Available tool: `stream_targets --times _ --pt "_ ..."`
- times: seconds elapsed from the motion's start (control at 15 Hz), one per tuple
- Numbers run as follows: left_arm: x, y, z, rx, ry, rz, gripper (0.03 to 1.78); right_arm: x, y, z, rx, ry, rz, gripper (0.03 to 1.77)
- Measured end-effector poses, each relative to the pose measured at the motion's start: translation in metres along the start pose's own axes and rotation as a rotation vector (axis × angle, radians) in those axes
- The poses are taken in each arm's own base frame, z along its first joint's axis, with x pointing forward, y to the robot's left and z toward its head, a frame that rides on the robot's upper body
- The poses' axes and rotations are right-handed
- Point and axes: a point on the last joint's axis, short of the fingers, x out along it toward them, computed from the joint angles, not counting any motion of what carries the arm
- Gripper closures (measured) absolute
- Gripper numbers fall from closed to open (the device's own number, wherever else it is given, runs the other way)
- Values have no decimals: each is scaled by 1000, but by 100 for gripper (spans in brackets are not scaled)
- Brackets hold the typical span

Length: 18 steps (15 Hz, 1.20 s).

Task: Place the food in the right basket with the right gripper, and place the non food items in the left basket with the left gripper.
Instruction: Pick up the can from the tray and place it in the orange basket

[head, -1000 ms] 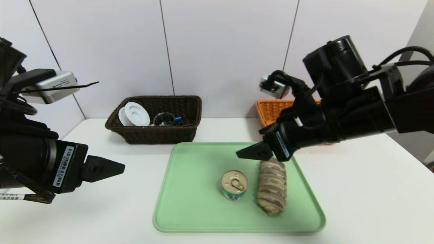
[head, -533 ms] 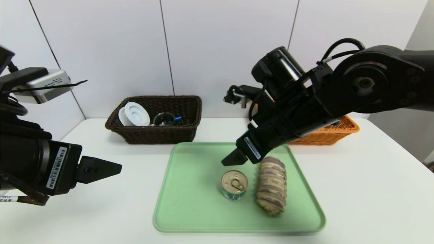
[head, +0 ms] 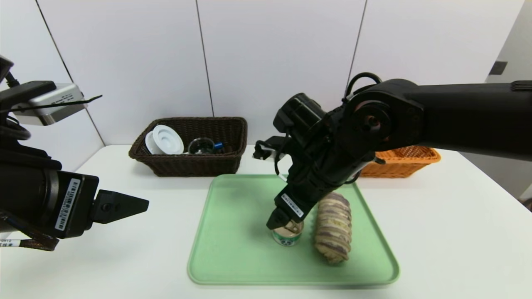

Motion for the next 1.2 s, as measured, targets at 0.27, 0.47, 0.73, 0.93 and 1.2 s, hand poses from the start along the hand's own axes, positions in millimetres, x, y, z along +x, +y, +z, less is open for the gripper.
stream_targets --times 0.27,0.47,0.73,0.93,1.2 --pt "0 0 0 -1 -1 1 12 14 6 -1 -30 58 -23 10" --pt "0 0 0 -1 -2 1 12 21 8 -3 -48 101 -39 10" --pt "0 0 0 -5 -2 1 12 33 11 -3 -61 129 -51 10" --pt "0 0 0 -5 -2 2 12 42 11 -1 -63 142 -49 10" --pt "1 0 0 -4 0 3 12 45 11 0 -64 187 -46 10"
